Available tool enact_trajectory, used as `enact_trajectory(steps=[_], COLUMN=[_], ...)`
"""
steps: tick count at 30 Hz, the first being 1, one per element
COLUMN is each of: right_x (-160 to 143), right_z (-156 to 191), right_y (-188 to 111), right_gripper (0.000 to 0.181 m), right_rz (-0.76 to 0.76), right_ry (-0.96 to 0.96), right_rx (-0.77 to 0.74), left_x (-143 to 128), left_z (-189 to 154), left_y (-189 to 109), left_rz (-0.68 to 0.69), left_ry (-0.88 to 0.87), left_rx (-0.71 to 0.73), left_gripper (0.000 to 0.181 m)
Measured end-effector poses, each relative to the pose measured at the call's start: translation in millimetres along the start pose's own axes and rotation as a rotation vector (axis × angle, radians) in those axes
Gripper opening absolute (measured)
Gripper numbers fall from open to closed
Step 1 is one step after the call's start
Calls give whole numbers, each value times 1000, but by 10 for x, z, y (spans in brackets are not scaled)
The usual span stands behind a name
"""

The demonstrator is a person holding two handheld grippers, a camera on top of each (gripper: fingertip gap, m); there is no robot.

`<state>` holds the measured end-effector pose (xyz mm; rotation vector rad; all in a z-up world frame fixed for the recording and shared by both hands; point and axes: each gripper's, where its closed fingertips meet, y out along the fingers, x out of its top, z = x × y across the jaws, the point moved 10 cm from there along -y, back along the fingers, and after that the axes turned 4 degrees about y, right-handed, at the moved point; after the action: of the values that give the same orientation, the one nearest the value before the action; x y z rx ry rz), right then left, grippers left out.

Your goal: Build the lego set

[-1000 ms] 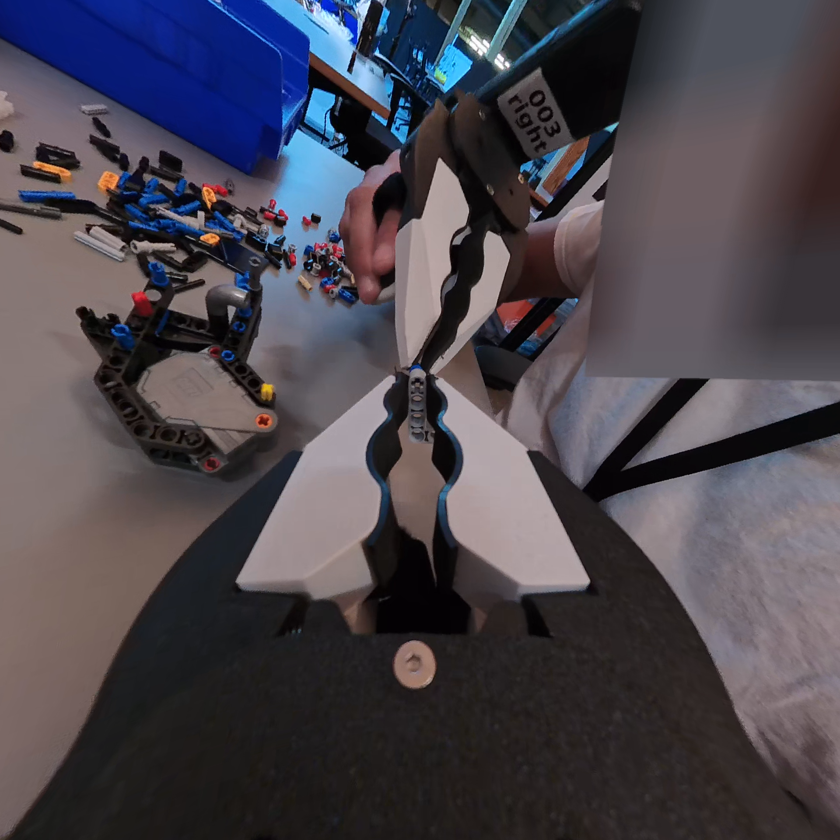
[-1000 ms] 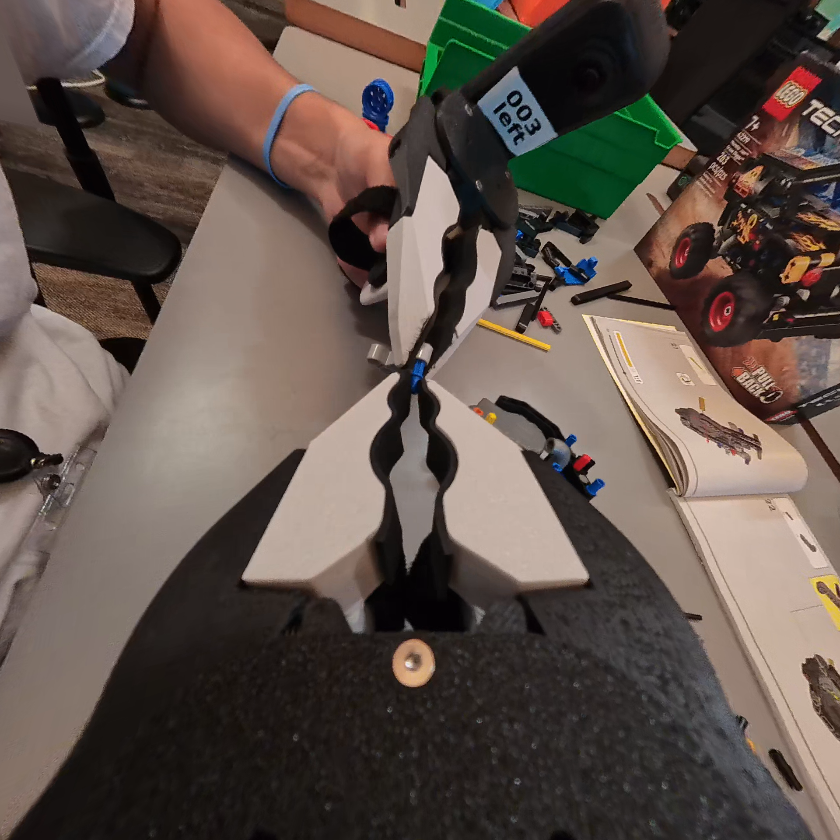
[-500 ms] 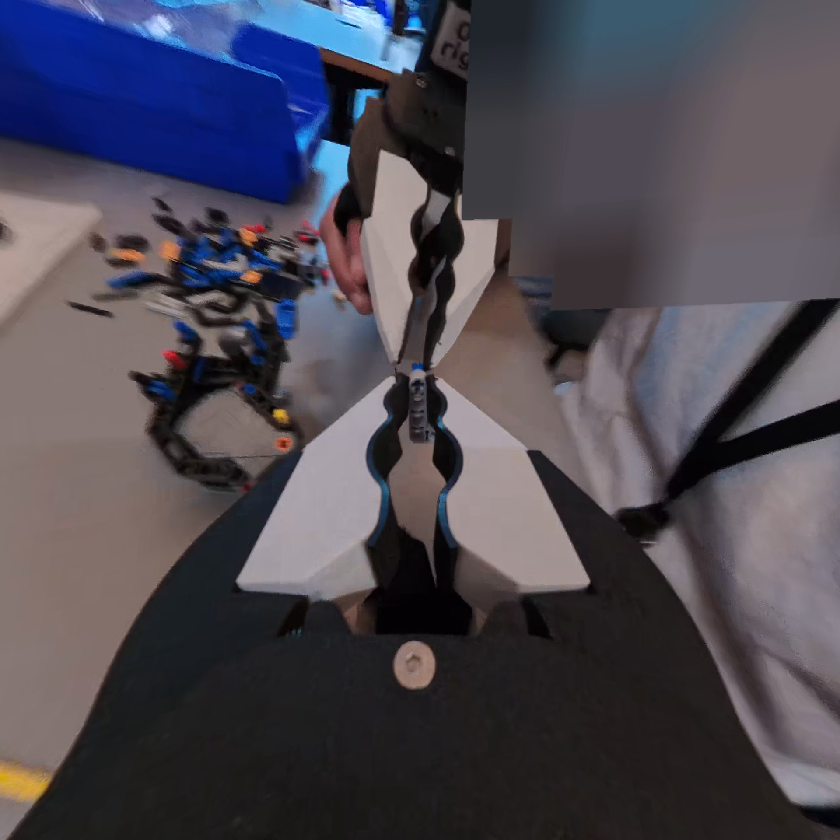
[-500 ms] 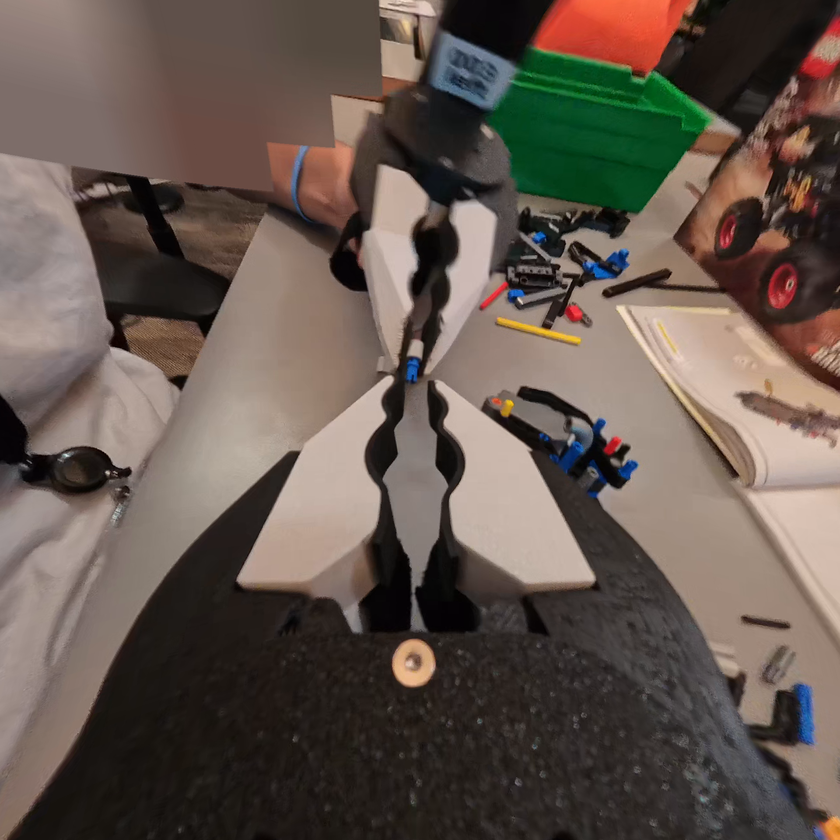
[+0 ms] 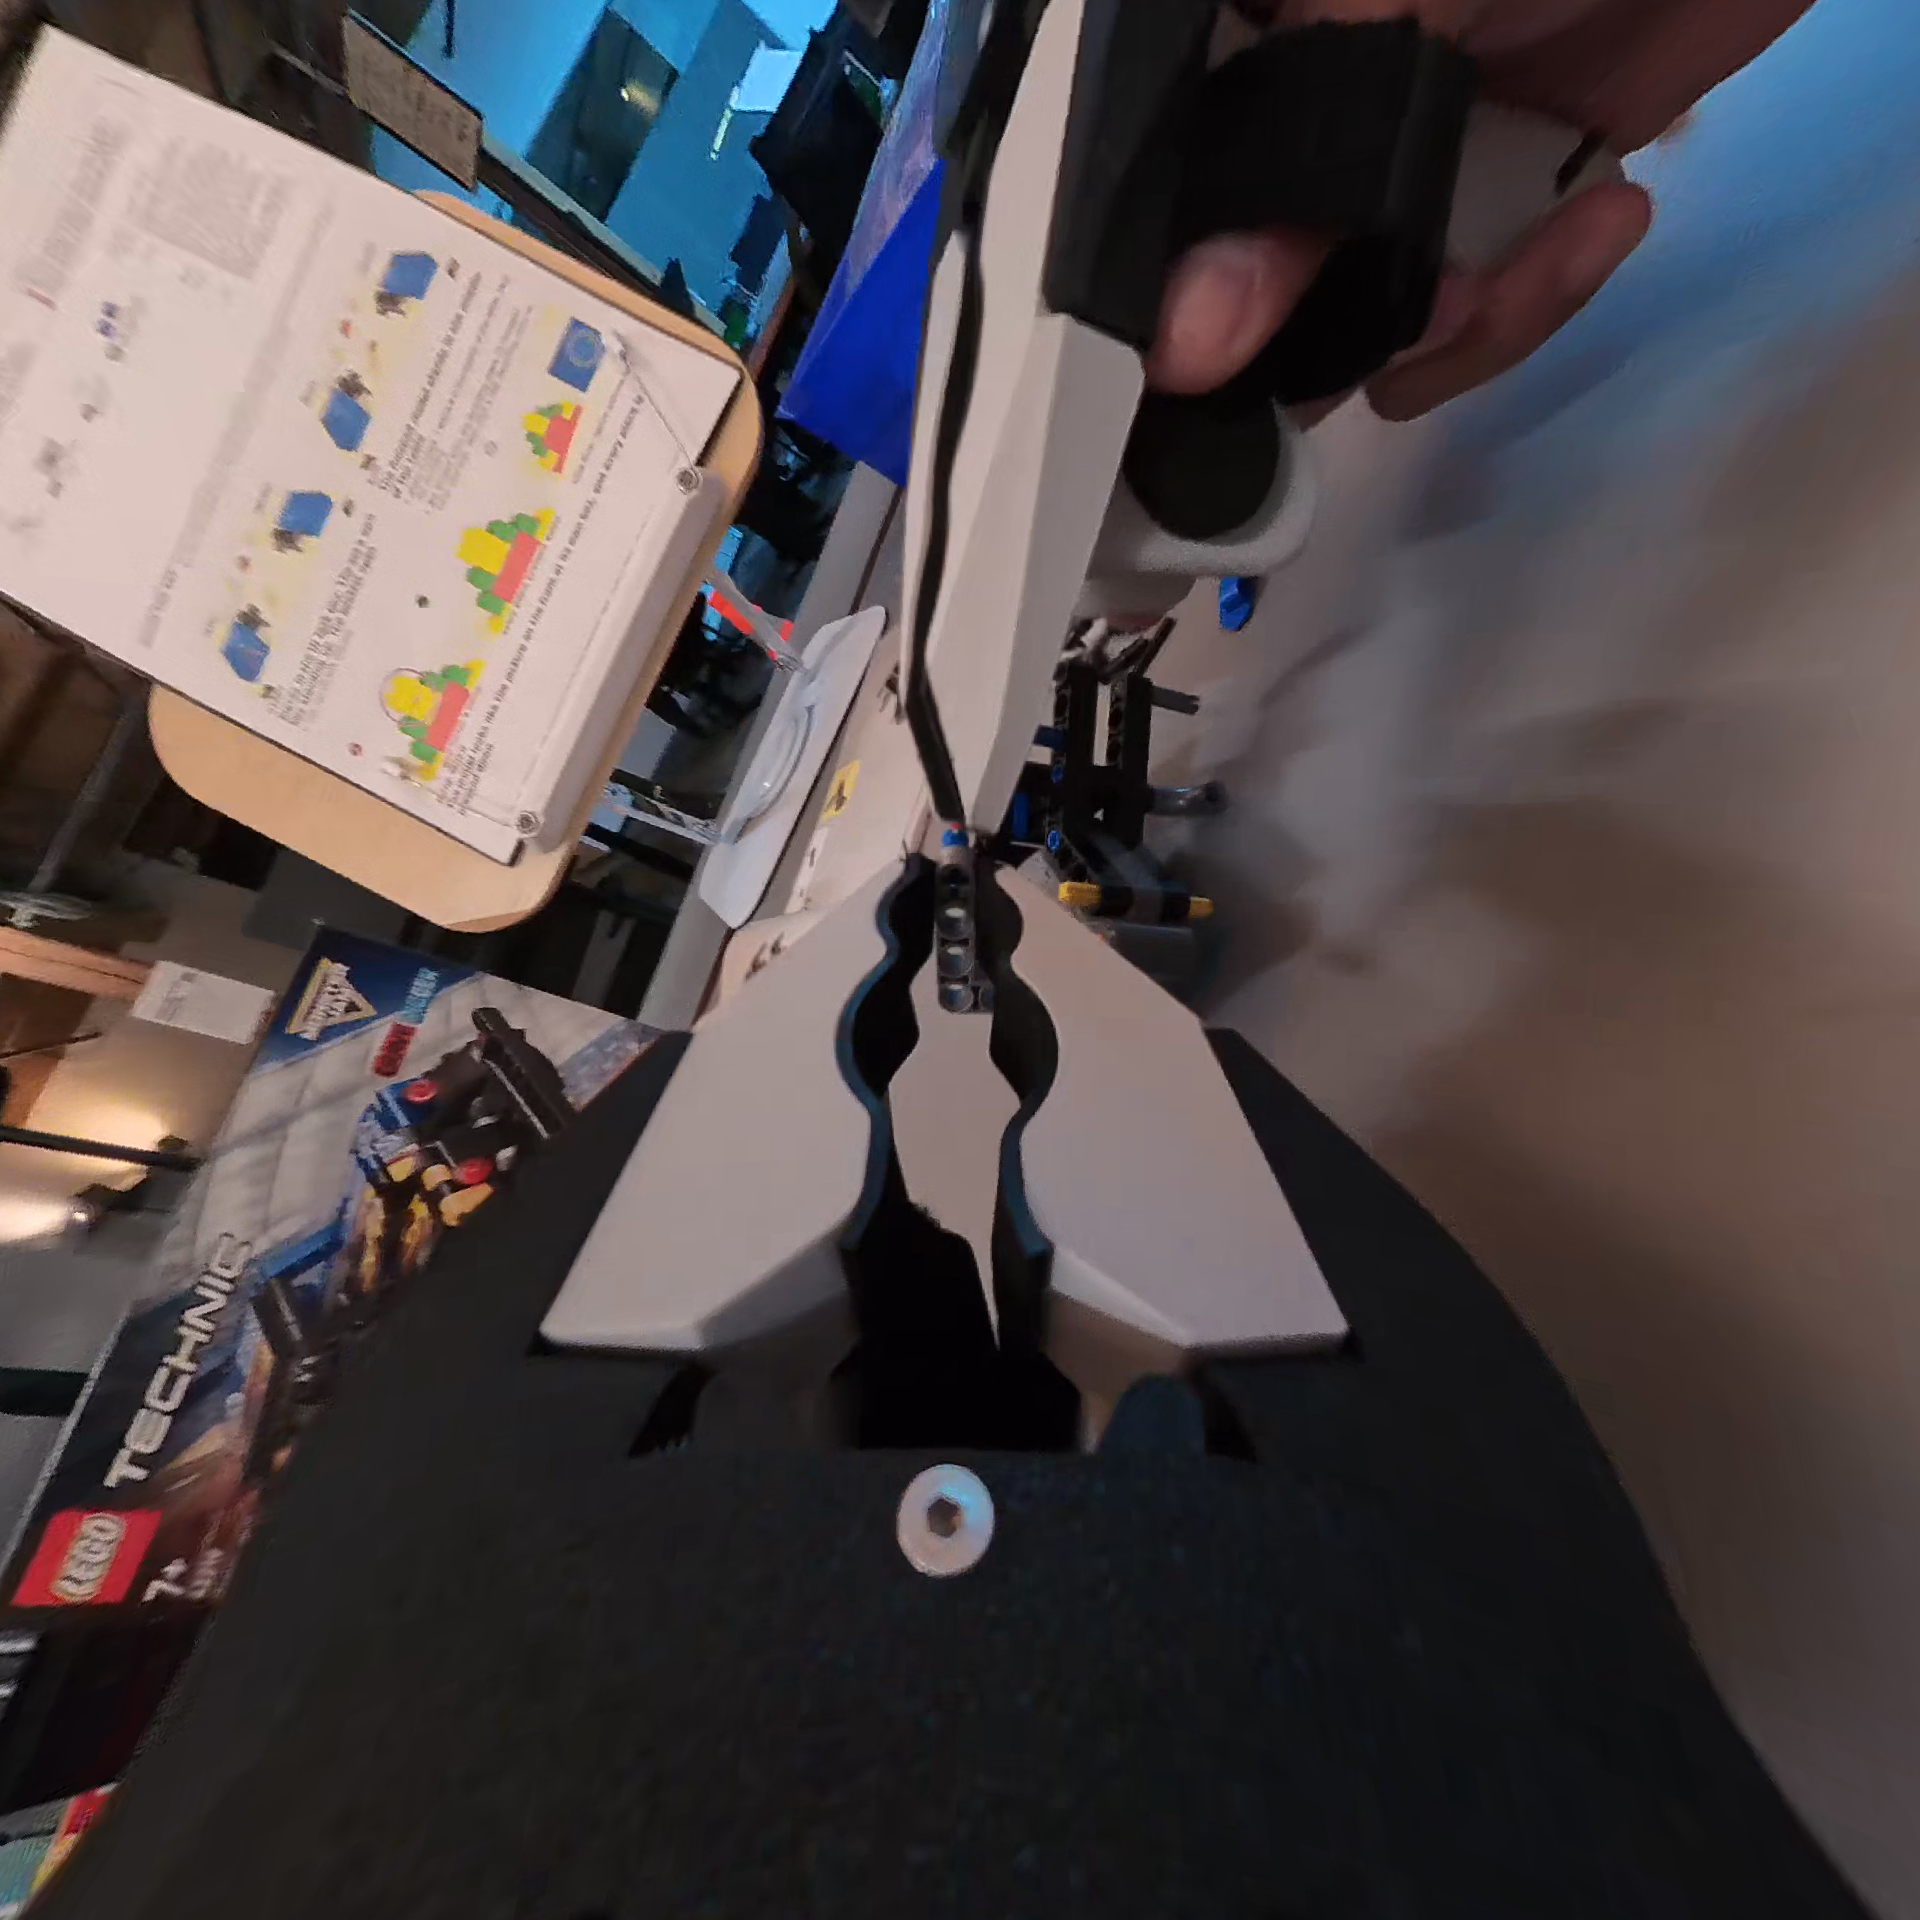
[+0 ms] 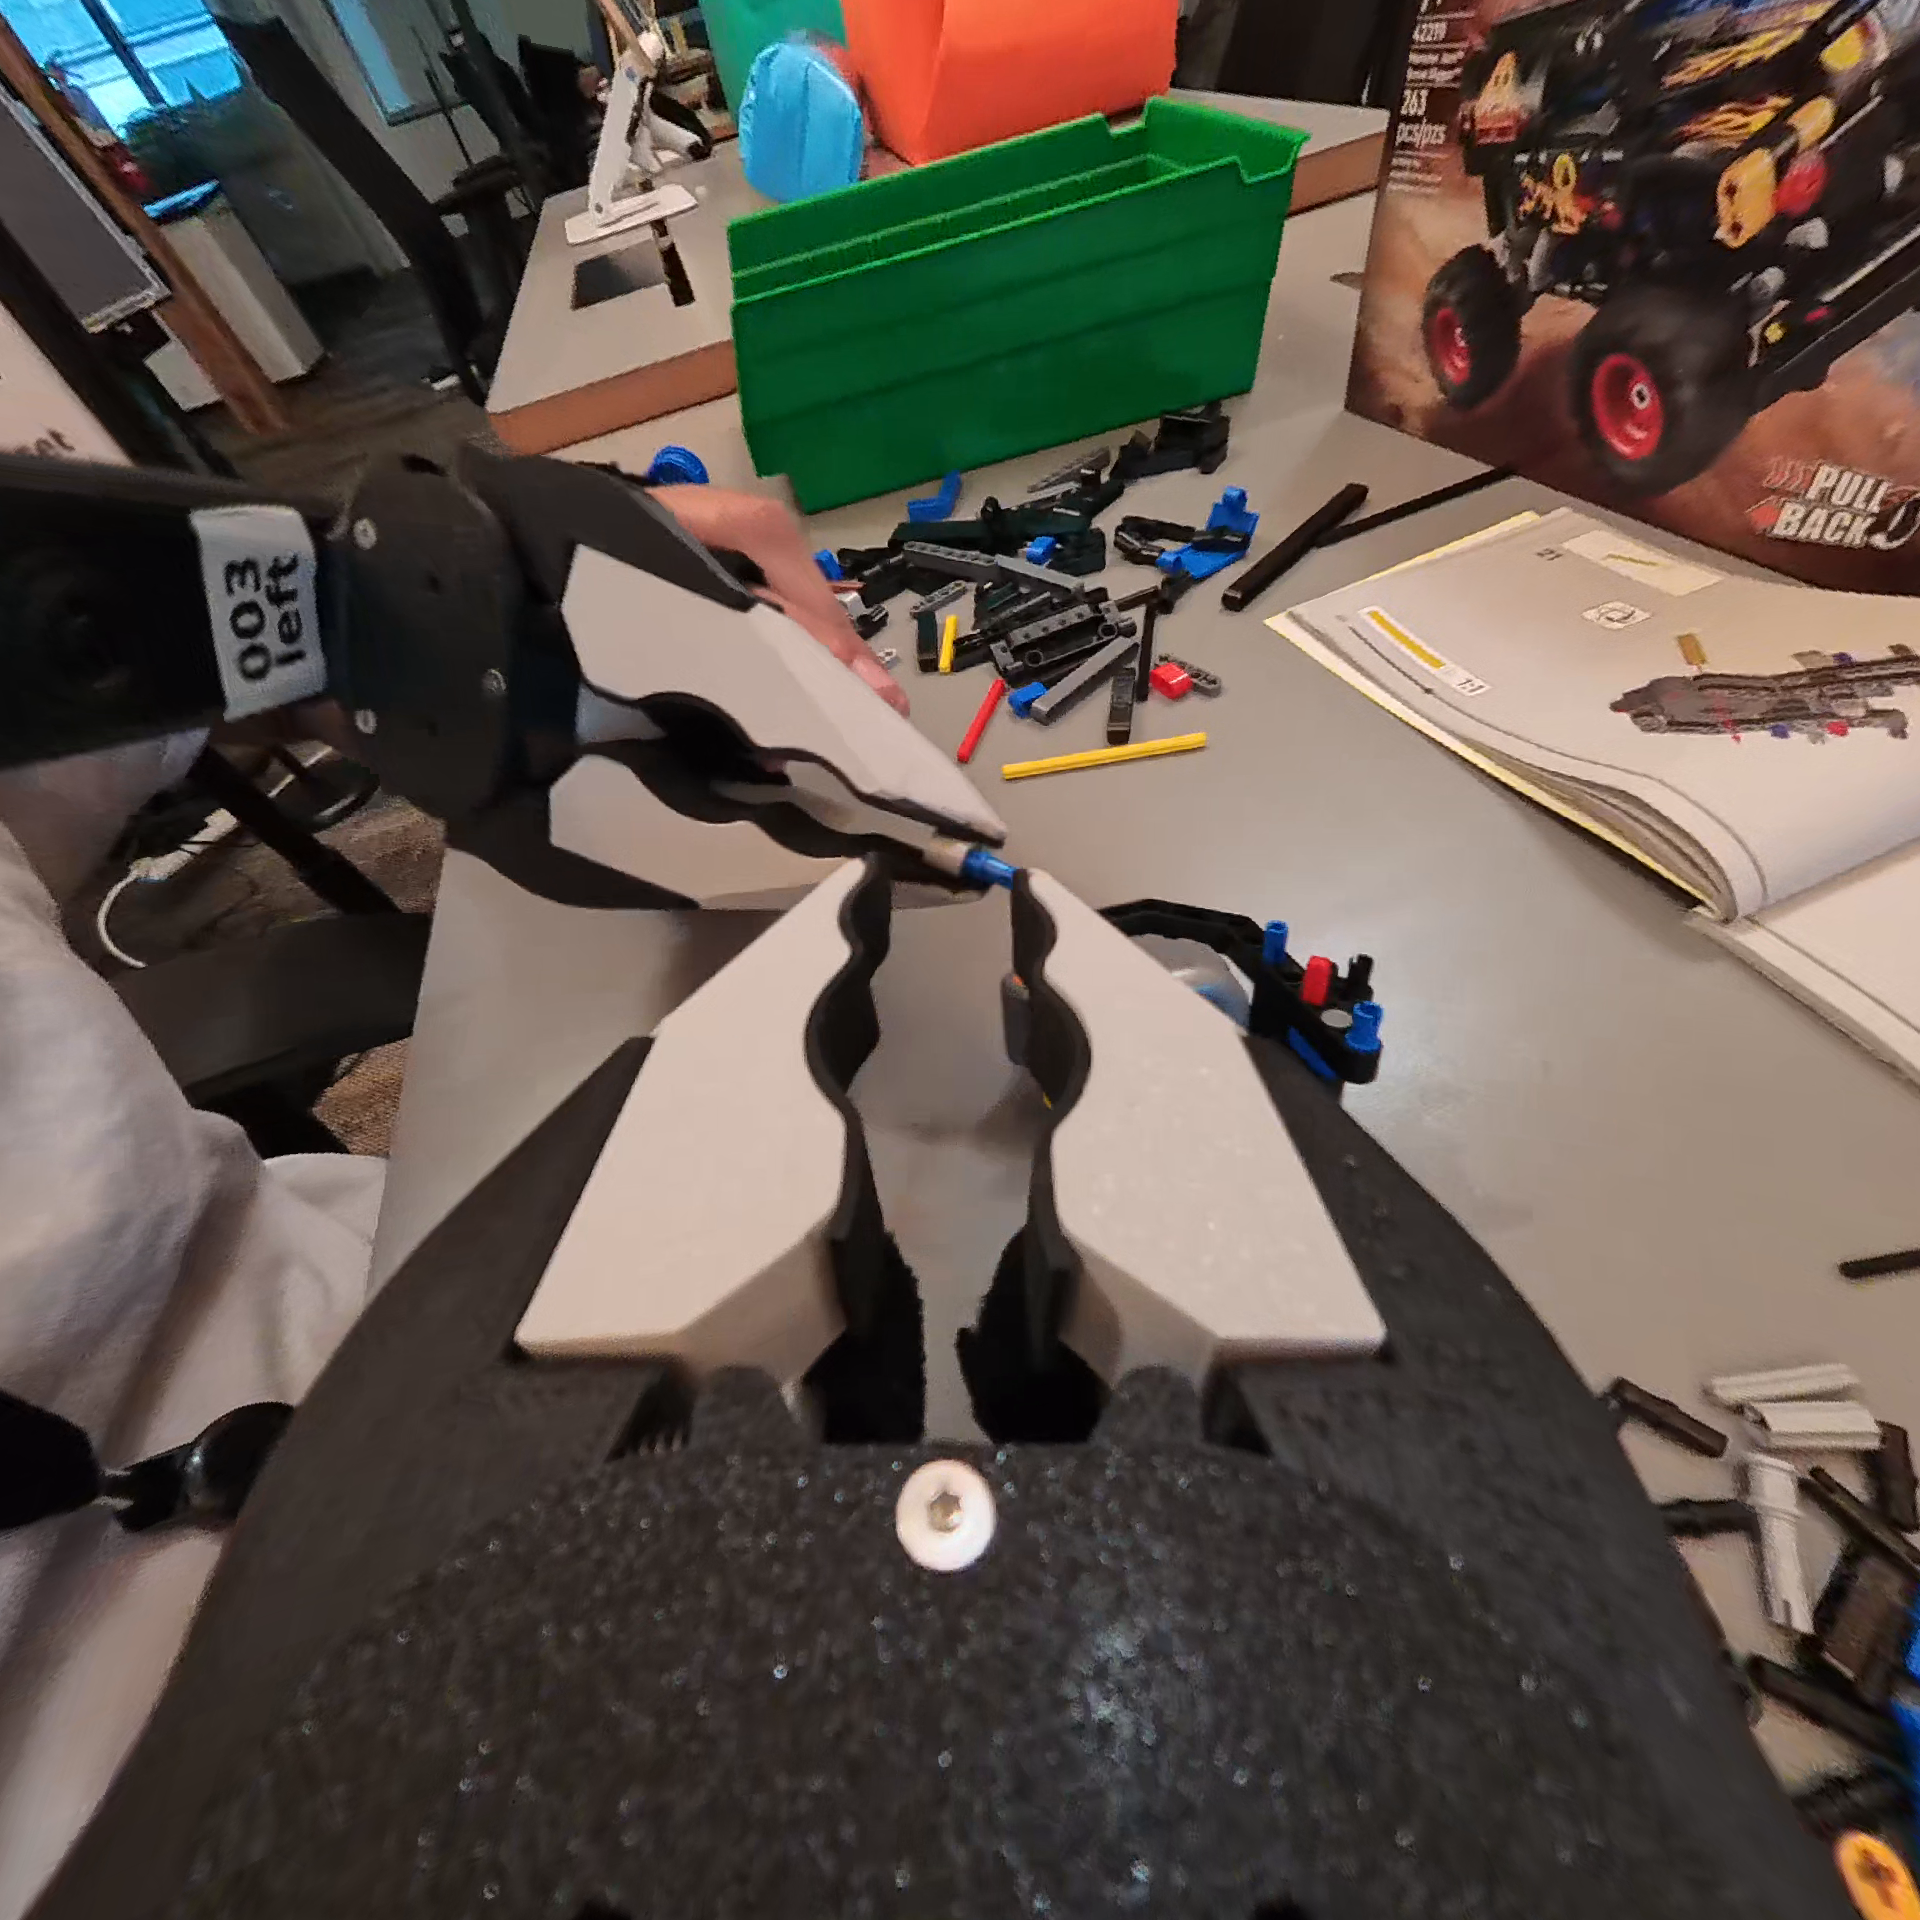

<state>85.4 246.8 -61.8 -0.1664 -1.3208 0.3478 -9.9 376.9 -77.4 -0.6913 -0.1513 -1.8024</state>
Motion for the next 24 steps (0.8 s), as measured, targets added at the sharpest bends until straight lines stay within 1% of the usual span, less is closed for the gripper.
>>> enact_trajectory(steps=[2, 5, 8, 13, 17, 19, 24], right_x=[-5, -3, 4, 32, 38, 49, 37], right_z=[-14, -22, -29, -11, 21, 22, 34], right_y=[15, 31, 30, 21, 35, 27, 30], right_gripper=[22, 21, 19, 19, 24, 18, 17], right_rz=[11, 3, -15, -27, -30, -40, -37], right_ry=[17, 47, 55, 25, -3, -2, -19], right_rx=[-19, 1, -6, -32, -54, -72, -86], left_x=[21, 32, 45, 84, 101, 116, 128], left_z=[-14, -40, -42, -58, -62, -68, -95], left_y=[-4, 3, 6, 19, 28, 26, 37], left_rz=[10, 30, 39, 48, 62, 63, 79], left_ry=[25, 75, 71, 87, 86, 102, 128], left_rx=[32, 74, 90, 126, 152, 172, 191], left_gripper=[5, 6, 5, 6, 6, 5, 5])
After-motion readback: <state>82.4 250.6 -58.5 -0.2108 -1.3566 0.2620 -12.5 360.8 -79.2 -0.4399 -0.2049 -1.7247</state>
